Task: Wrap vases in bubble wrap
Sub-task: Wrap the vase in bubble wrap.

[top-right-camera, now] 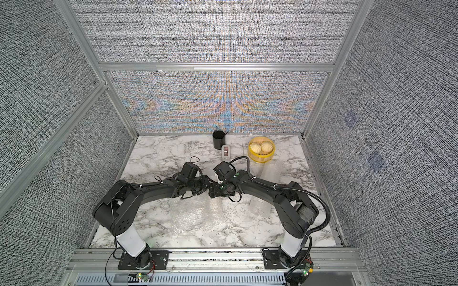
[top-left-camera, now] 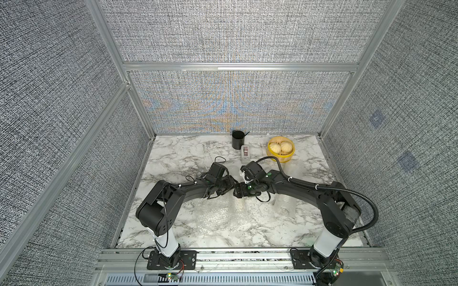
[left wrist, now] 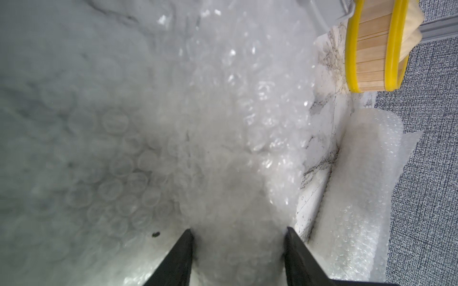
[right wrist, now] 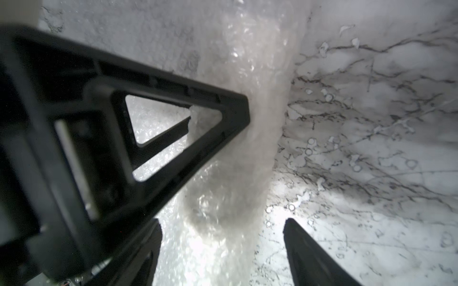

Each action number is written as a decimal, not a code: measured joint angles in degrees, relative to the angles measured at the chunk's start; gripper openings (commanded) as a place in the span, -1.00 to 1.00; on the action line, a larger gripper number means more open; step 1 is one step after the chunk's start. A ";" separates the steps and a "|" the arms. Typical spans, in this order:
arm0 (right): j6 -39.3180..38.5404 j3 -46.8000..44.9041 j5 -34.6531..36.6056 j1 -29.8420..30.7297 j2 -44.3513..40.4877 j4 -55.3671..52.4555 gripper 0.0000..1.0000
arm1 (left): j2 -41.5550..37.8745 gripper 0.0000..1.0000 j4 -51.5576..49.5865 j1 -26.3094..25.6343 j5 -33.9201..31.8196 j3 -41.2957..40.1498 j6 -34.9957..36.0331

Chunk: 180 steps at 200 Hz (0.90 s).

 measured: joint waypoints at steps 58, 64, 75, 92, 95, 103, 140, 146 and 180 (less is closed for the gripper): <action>3.93 -4.63 -1.60 4.44 -0.70 -0.74 0.71 | -0.37 -0.02 2.03 0.00 -0.26 -1.38 -0.13; 4.22 -4.94 -1.60 4.70 -0.42 -0.61 0.71 | -0.37 -0.02 2.19 0.00 -0.26 -1.46 -0.17; 4.61 -5.51 -1.18 4.94 0.22 -0.44 0.71 | -0.37 -0.02 2.45 0.00 -0.26 -1.57 -0.20; 4.76 -6.10 -0.55 5.29 1.07 0.11 0.65 | -0.46 -0.02 2.49 0.00 -0.28 -1.62 -0.24; 4.74 -6.10 -0.44 5.33 1.16 0.28 0.63 | -0.46 -0.02 2.49 0.00 -0.28 -1.62 -0.26; 4.70 -6.10 -0.04 5.55 1.29 0.70 0.59 | -0.50 -0.02 2.49 0.00 -0.28 -1.62 -0.26; 4.37 -6.01 1.99 6.86 1.31 0.96 0.37 | -2.51 0.21 -0.85 0.02 -1.29 -1.51 -1.09; 4.35 -5.99 2.32 7.06 1.33 0.85 0.36 | -3.15 0.24 -2.14 0.04 -1.60 -1.49 -1.03; 3.98 -6.03 3.39 7.32 1.60 0.81 0.31 | -5.99 0.49 -8.70 0.46 -2.78 -0.44 0.15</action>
